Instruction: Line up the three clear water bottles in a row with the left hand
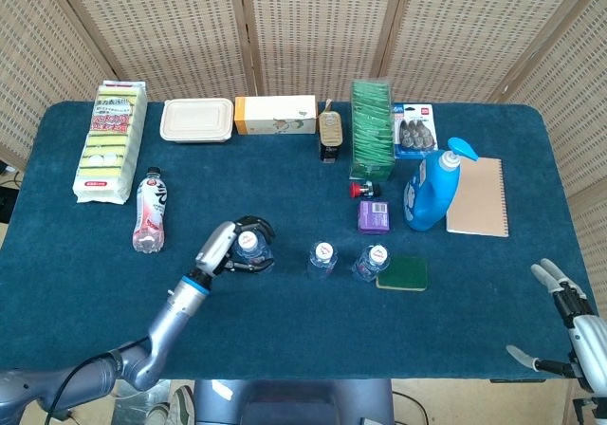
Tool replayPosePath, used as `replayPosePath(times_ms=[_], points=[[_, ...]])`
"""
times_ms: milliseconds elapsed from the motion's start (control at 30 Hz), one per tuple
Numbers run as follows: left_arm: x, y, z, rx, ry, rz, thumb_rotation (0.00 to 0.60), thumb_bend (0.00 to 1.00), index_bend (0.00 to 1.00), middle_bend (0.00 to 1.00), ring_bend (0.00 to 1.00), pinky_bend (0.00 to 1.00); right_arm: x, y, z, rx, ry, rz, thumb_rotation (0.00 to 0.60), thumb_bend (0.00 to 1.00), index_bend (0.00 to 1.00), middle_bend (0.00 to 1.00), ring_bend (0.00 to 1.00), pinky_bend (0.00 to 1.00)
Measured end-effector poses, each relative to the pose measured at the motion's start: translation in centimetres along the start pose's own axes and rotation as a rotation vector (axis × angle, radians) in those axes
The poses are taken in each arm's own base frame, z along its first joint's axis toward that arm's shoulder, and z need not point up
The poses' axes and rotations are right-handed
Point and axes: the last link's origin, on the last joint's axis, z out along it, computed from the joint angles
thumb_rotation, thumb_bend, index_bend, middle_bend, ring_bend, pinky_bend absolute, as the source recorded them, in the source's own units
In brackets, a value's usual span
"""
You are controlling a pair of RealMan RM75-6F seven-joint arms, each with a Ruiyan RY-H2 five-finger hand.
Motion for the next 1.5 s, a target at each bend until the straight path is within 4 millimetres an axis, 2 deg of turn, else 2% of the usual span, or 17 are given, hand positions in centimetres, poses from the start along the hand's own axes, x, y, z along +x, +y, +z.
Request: replayPosePath(times_ms=[167, 367, 667, 1167, 1267, 1500], points=[[-1.8, 0.4, 0.8, 0.004, -0.022, 0.029, 0.6, 0.24, 0.58, 0.43, 0.33, 0.48, 0.1, 0.2, 0.1, -0.003, 0.0, 0.006, 0.6, 0.0, 0.01, 0.0, 0.0, 0.0], [-3.1, 0.4, 1.9, 0.009, -0.032, 0.044, 0.6, 0.24, 0.58, 0.43, 0.33, 0.48, 0.3, 0.3, 0.2, -0.008, 0.004, 0.012, 0.6, 0.0, 0.01, 0.0, 0.0, 0.0], [-3.7, -0.4, 2.4, 0.037, -0.025, 0.06, 0.6, 0.24, 0.58, 0.43, 0.33, 0.48, 0.3, 0.3, 0.2, -0.009, 0.002, 0.016, 0.6, 0.0, 0.01, 0.0, 0.0, 0.0], [-4.1, -0.4, 2.7, 0.046, -0.028, 0.093, 0.6, 0.23, 0.58, 0.43, 0.3, 0.46, 0.4, 0.2, 0.2, -0.007, 0.003, 0.019, 0.6, 0.0, 0.01, 0.0, 0.0, 0.0], [-4.2, -0.4, 2.7, 0.048, -0.034, 0.099, 0.6, 0.22, 0.55, 0.38, 0.25, 0.44, 0.4, 0.2, 0.1, -0.008, 0.003, 0.019, 0.6, 0.0, 0.01, 0.0, 0.0, 0.0], [-4.4, -0.7, 2.5, 0.073, -0.089, 0.095, 0.6, 0.17, 0.35, 0.19, 0.14, 0.39, 0.5, 0.2, 0.1, -0.007, 0.006, 0.022, 0.6, 0.0, 0.01, 0.0, 0.0, 0.0]])
